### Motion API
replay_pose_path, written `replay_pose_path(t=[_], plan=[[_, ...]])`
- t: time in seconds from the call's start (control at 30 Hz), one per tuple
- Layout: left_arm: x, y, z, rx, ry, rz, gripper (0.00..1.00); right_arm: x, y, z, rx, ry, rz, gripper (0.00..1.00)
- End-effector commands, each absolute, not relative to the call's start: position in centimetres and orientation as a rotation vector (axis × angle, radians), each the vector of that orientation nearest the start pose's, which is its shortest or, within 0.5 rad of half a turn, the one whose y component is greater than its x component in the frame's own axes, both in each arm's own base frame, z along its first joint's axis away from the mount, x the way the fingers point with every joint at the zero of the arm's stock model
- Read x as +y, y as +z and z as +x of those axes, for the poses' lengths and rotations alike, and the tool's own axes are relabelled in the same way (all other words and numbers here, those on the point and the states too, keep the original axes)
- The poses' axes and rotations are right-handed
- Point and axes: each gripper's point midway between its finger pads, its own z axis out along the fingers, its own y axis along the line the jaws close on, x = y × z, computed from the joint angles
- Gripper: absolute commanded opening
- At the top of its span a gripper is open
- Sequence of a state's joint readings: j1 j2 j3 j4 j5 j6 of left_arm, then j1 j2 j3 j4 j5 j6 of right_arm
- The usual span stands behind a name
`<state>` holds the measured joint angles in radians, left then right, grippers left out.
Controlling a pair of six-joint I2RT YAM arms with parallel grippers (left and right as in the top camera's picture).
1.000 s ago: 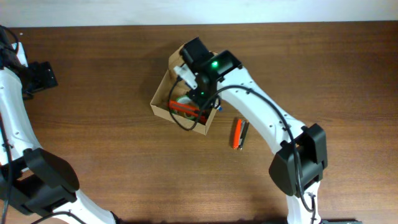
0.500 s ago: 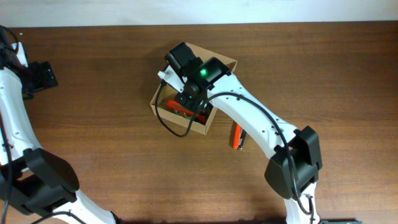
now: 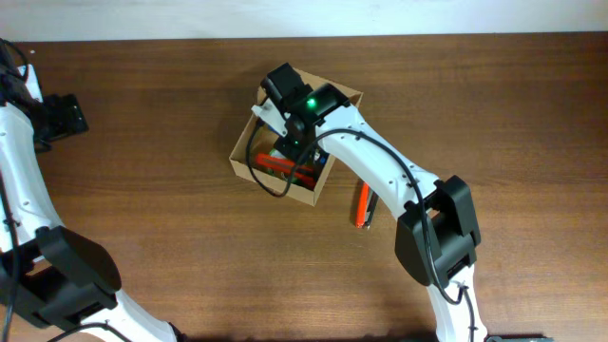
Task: Pack container
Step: 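Open the right gripper to release the marker and lift out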
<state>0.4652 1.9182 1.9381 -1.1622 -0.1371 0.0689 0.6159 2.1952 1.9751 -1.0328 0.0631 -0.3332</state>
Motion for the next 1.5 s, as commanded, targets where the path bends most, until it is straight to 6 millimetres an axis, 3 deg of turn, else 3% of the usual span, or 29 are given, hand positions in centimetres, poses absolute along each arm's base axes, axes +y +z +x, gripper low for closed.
replay_pose_path(t=[0.0,0.53,0.8,0.87,0.97,1.13,1.2,1.27,1.3,1.47], plan=[[22.3,20.4,39.5,2.691,0.330,-0.553,1.00,28.2,9.5,42.8,2.520,-0.022,-1.241,0.03],[22.3,20.4,39.5,2.691,0.330,-0.553,1.00,27.6,5.4,43.0,2.595,-0.028,-1.263,0.03],[22.3,20.4,39.5,2.691,0.330,-0.553,1.00,26.8,5.3,43.4,2.614,-0.026,-1.238,0.04],[22.3,20.4,39.5,2.691,0.330,-0.553,1.00,26.7,5.3,43.3,2.618,-0.027,-1.239,0.28],[22.3,20.4,39.5,2.691,0.330,-0.553,1.00,26.6,5.2,43.2,2.624,-0.028,-1.242,0.51],[22.3,20.4,39.5,2.690,0.331,-0.553,1.00,26.5,5.4,43.0,2.632,-0.030,-1.247,0.51],[22.3,20.4,39.5,2.691,0.330,-0.553,1.00,26.8,6.0,43.1,2.621,-0.028,-1.248,0.47],[22.3,20.4,39.5,2.691,0.330,-0.553,1.00,27.5,7.6,43.3,2.582,-0.024,-1.243,0.24],[22.3,20.4,39.5,2.691,0.330,-0.553,1.00,27.9,8.9,43.4,2.548,-0.035,-1.239,0.18],[22.3,20.4,39.5,2.690,0.331,-0.553,1.00,27.9,16.2,43.4,2.399,-0.135,-1.164,0.27]])
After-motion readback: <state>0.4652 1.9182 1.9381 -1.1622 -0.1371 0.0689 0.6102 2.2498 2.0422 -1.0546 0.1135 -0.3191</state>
